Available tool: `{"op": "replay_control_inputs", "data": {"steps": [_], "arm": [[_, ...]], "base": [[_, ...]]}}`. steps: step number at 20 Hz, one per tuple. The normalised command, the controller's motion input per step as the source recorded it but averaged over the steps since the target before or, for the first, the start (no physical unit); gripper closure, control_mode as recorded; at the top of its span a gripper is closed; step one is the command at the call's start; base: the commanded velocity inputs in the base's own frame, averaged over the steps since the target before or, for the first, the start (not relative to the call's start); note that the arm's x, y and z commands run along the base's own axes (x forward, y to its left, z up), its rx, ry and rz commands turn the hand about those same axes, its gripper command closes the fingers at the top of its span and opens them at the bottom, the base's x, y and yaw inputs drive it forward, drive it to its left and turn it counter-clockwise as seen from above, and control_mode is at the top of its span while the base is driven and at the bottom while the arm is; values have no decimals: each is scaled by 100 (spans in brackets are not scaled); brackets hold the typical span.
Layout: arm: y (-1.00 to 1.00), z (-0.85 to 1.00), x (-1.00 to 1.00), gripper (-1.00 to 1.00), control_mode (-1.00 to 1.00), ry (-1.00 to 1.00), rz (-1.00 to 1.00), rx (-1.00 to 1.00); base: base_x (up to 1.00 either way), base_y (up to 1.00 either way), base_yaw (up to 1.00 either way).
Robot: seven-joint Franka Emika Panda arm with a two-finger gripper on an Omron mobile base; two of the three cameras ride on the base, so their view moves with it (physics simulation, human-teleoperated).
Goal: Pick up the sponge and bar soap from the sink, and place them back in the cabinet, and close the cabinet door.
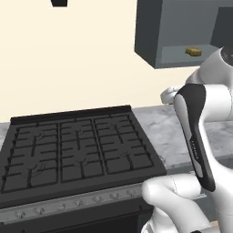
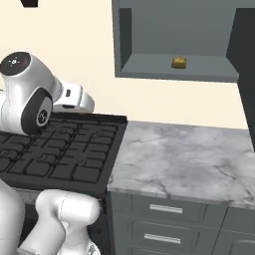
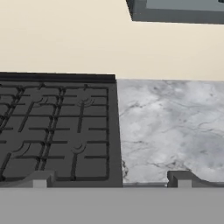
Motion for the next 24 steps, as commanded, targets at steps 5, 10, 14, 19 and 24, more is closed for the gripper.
{"op": "replay_control_inputs", "data": {"steps": [5,10,14,19,24], "arm": [[0,0,0,-100,100,0,0,0],[0,0,0,-100,100,0,0,0],[0,0,0,-100,100,0,0,0],[0,0,0,-100,100,0,0,0],[0,0,0,-100,100,0,0,0]], "base": [[-52,29,-25],[-75,0,-45],[-79,0,-55],[-50,11,-54],[1,50,-35]]}}
